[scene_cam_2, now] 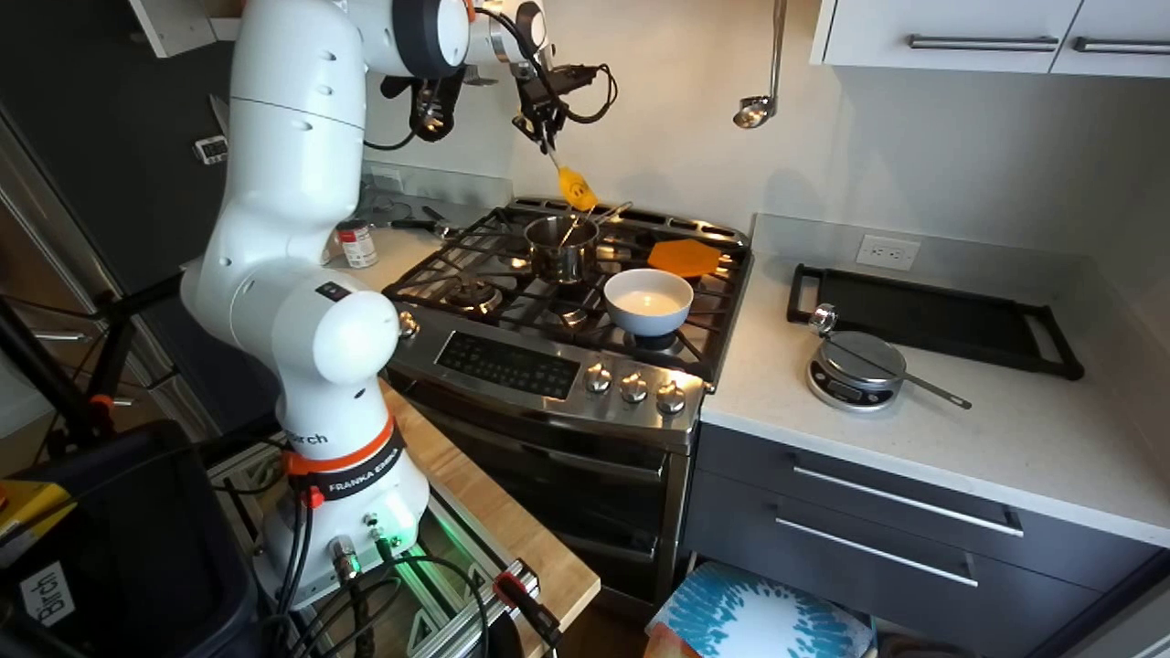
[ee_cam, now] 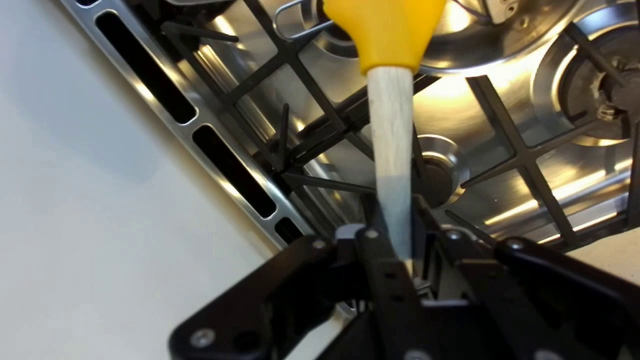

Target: Put the yellow spatula in the pot

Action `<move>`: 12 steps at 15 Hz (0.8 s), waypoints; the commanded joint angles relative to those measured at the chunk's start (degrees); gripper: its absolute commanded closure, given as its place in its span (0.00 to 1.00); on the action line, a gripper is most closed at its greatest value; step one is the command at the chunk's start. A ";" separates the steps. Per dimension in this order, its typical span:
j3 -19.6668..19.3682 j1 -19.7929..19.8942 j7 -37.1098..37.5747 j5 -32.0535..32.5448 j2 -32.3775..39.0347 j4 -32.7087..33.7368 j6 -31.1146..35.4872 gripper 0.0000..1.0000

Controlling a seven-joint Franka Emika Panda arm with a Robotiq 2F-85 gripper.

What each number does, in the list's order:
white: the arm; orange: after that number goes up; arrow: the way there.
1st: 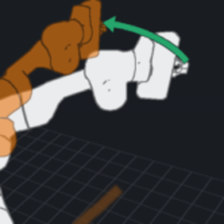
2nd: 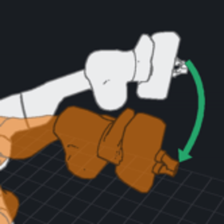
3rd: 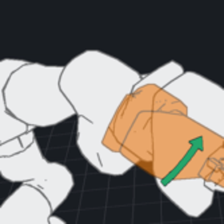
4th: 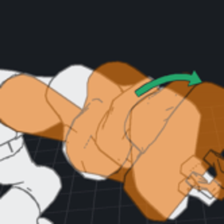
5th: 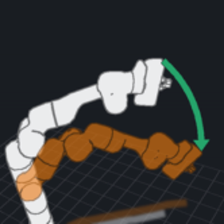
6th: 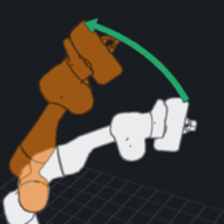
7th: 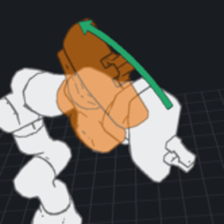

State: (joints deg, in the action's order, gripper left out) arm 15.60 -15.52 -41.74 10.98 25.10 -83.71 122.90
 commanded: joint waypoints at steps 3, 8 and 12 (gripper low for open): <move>-0.75 -0.06 8.98 -0.91 0.61 -3.10 3.47 0.96; -0.04 1.56 9.52 -2.31 2.15 -4.41 6.96 0.96; 1.10 2.58 7.42 -5.32 4.01 -4.07 6.35 0.96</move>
State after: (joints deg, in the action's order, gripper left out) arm 15.41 -14.25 -32.65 8.31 28.52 -86.92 129.37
